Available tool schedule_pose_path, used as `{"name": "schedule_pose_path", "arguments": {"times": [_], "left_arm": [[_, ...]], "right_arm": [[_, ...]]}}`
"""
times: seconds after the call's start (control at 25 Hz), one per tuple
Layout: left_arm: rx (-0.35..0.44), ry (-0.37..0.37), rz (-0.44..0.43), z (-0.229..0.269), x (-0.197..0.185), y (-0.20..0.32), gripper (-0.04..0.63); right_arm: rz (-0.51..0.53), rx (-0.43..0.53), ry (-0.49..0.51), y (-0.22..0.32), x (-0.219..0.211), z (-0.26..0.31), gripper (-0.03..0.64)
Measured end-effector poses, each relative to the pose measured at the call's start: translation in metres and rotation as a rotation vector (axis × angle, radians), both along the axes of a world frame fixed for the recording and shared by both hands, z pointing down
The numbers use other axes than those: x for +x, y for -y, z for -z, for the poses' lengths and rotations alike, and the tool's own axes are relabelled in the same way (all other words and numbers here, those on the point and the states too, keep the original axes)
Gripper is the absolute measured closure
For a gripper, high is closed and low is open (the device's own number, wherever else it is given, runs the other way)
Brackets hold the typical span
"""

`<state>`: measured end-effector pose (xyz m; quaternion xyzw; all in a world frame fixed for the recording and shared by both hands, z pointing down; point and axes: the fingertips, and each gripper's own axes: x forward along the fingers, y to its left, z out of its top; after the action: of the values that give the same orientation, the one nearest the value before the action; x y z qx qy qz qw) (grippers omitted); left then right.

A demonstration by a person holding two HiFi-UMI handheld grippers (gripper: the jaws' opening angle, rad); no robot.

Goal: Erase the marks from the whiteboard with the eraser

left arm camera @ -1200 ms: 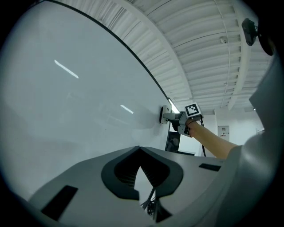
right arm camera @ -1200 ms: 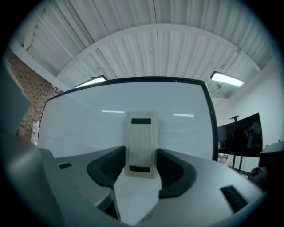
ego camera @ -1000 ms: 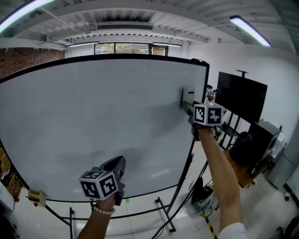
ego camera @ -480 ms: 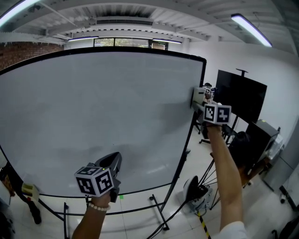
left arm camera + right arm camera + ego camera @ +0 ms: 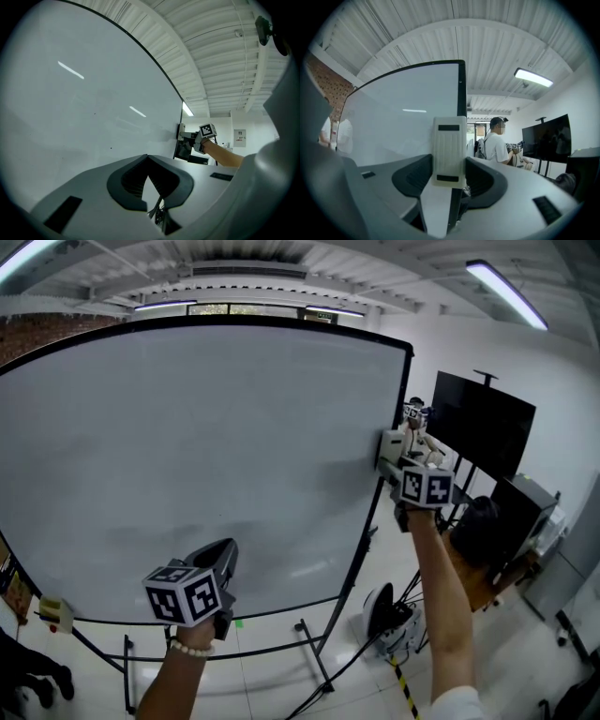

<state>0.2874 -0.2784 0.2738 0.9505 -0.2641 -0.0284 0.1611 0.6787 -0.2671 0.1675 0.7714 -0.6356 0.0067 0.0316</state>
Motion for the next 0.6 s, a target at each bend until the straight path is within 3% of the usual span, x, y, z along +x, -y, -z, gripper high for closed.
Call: {"name": "schedule_pose_path", "arguments": {"times": [0.28, 0.6], "left_arm": [[-0.005, 0.006, 0.014, -0.01, -0.008, 0.003, 0.604], [-0.014, 0.025, 0.049, -0.017, -0.025, 0.006, 0.604]], "right_arm": [[0.0, 0.008, 0.034, 0.001, -0.004, -0.024, 0.368], [0.011, 0.002, 0.008, 0.014, -0.057, -0.012, 0.37]]}}
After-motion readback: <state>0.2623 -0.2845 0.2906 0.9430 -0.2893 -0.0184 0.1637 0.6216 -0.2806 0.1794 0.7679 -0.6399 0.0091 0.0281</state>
